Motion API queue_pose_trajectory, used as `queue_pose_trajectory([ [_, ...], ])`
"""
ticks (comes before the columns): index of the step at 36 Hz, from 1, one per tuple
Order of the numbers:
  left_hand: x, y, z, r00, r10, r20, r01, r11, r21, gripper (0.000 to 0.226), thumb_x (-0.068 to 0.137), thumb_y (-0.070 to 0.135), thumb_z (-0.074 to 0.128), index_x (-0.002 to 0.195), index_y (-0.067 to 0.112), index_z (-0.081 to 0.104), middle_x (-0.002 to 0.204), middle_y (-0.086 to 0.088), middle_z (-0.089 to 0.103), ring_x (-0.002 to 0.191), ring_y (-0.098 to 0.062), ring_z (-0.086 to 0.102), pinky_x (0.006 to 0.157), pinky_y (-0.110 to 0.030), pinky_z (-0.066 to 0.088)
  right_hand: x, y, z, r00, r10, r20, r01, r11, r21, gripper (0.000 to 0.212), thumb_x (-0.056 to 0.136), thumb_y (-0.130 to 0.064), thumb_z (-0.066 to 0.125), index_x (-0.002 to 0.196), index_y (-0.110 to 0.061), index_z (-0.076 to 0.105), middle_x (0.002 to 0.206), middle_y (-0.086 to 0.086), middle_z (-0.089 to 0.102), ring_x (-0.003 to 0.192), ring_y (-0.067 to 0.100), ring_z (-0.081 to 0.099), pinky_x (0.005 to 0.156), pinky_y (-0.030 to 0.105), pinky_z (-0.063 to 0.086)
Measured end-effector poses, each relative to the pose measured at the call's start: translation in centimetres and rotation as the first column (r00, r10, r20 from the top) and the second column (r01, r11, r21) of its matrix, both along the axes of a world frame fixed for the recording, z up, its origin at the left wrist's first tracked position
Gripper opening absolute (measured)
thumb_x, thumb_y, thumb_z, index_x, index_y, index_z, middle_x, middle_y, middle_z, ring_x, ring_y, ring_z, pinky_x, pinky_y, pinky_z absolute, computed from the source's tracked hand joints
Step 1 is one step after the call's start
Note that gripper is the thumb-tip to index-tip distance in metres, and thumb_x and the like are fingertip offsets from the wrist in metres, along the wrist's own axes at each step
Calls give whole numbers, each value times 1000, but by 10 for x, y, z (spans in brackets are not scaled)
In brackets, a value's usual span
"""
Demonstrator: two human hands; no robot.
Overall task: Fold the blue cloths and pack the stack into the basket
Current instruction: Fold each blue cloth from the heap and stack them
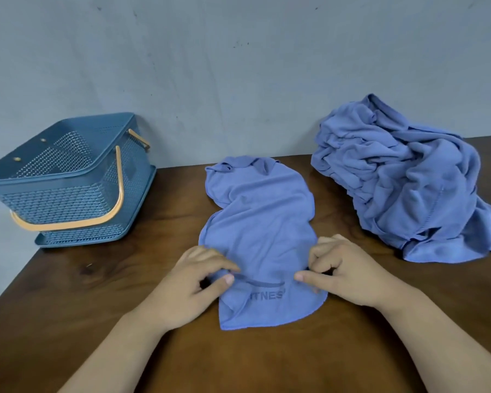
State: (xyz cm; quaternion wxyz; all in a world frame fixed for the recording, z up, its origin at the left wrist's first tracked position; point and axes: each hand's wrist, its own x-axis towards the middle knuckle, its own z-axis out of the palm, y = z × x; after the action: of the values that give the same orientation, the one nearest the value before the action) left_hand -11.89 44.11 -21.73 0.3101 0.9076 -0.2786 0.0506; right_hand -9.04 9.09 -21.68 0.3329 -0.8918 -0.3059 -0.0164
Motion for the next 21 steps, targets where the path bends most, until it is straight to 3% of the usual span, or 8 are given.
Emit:
queue_pose_trajectory([
  [3,1,6,4,1000,18,-19,-20,996,-88,28,107,48,55,89,37,74,78,7,58,81,-16,58,96,-33,40,-4,-4,-3,999,25,-28,-25,1000,18,67,102,-54,64,45,-20,55,52,-8,57,63,13,62,93,31,39],
  [7,-8,21,8,985,-48,-166,4,966,-259,53,106,49,56,61,25,73,60,5,61,66,-22,57,88,-28,41,-11,-5,-5,997,53,47,-54,998,20,71,105,-52,60,48,-16,36,46,-4,42,47,14,48,87,39,43],
  [9,-15,27,7,982,-29,-184,-13,975,-221,57,105,48,57,57,24,73,57,6,63,64,-21,57,92,-24,40,-15,-4,-3,997,38,69,-42,997,61,63,104,-48,62,48,-23,51,54,-8,52,55,13,55,88,38,42],
  [11,-21,30,4,983,11,-182,-46,981,-188,56,106,44,58,56,24,72,57,6,65,65,-19,59,97,-23,37,-20,0,0,995,40,89,-44,998,46,44,103,-49,64,62,-32,70,71,-12,63,69,13,62,88,41,42],
  [13,-22,31,2,985,42,-164,-71,983,-170,56,107,40,58,55,25,71,59,5,68,65,-19,61,97,-24,36,-24,3,0,995,36,90,-40,998,44,37,103,-49,65,69,-36,76,77,-14,68,74,12,65,86,41,45],
  [15,-21,30,3,980,55,-191,-91,979,-183,60,107,40,56,52,22,71,57,2,68,58,-17,60,89,-24,42,-27,0,-1,999,15,46,-21,993,116,47,104,-44,65,60,-32,75,64,-12,66,64,13,65,76,39,50],
  [17,-18,25,10,965,66,-255,-129,963,-235,65,106,45,55,52,14,72,52,-1,65,52,-16,58,71,-22,46,-30,-3,-1,1000,4,-8,-3,982,188,55,105,-40,66,52,-28,72,54,-8,63,55,16,63,63,37,50],
  [21,10,19,24,944,183,-274,-273,899,-341,66,106,46,54,57,7,74,49,-1,62,51,-11,58,60,-22,43,-27,-4,0,992,-25,-124,71,920,386,49,105,-29,65,59,-17,76,59,-1,65,54,22,59,63,34,45],
])
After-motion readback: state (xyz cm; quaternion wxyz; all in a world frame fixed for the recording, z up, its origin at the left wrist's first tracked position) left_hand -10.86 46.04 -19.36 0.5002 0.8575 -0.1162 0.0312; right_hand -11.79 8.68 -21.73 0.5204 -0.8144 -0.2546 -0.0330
